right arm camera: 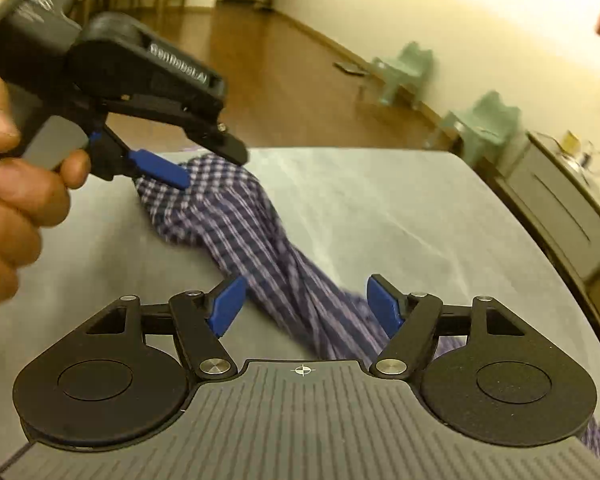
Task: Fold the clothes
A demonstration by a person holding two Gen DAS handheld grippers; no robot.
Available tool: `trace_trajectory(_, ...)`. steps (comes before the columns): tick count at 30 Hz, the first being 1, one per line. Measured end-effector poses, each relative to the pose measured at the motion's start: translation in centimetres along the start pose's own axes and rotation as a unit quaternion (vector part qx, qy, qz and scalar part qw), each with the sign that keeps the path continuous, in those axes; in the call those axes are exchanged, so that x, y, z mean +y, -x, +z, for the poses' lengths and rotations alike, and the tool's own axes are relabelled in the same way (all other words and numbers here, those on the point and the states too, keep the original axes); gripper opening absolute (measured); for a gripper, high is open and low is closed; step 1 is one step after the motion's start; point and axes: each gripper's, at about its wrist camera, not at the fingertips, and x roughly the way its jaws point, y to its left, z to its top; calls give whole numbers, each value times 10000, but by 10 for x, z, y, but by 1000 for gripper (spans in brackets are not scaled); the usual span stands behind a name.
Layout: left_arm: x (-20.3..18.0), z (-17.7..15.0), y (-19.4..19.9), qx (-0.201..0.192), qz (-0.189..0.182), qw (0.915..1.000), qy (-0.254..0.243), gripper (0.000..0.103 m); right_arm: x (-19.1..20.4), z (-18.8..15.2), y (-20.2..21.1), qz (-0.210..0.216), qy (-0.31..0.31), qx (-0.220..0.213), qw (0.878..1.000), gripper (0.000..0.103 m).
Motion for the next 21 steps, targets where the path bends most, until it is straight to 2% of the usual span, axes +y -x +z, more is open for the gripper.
trace_trajectory(1, 1, 3, 1, -17, -114, 9999, 43, 57, 5, 8, -10, 44, 86, 35, 9999, 68)
trace_trajectory(3, 2, 6, 2, -43, -234, 9997, 28, 57, 14, 25, -30, 132, 257, 104, 9995, 52)
trace_trajectory(4, 3, 8, 4, -66, -282, 9996, 22, 57, 19, 33, -39, 176, 343, 139, 9992, 35)
trace_trajectory(7, 9, 15, 13, -145, -414, 9990, 0, 58, 23, 49, -50, 351, 472, 267, 9979, 0)
trace_trajectory(8, 12, 18, 16, -167, -465, 9988, -7, 58, 24, 53, -47, 292, 578, 281, 9975, 0)
trace_trajectory(10, 15, 20, 18, -108, -541, 9985, -36, 58, 22, 56, -27, 225, 608, -39, 9979, 0)
trace_trajectory(13, 11, 16, 12, 43, -308, 9988, -375, 60, 33, 51, 6, 361, 661, -634, 9951, 0)
trace_trajectory(14, 15, 16, 10, 47, -234, 9995, -206, 60, 37, 49, 17, 407, 678, -832, 9934, 0)
trace_trajectory(15, 19, 15, 8, 52, -160, 9999, -37, 60, 44, 46, 15, 421, 788, -779, 9930, 0)
trace_trajectory(16, 23, 15, 7, 56, -86, 9999, 132, 60, 49, 46, 7, 320, 871, -704, 9932, 6)
trace_trajectory(17, 27, 14, 5, 56, -20, 9996, 292, 60, 53, 46, -1, 215, 953, -629, 9932, 32)
trace_trajectory(19, 34, 20, 13, -59, -93, 9991, 406, 60, 51, 54, -24, 54, 800, -520, 9954, 62)
trace_trajectory(21, 40, 25, 21, -173, -165, 9984, 520, 61, 47, 63, -46, 34, 547, -409, 9977, 63)
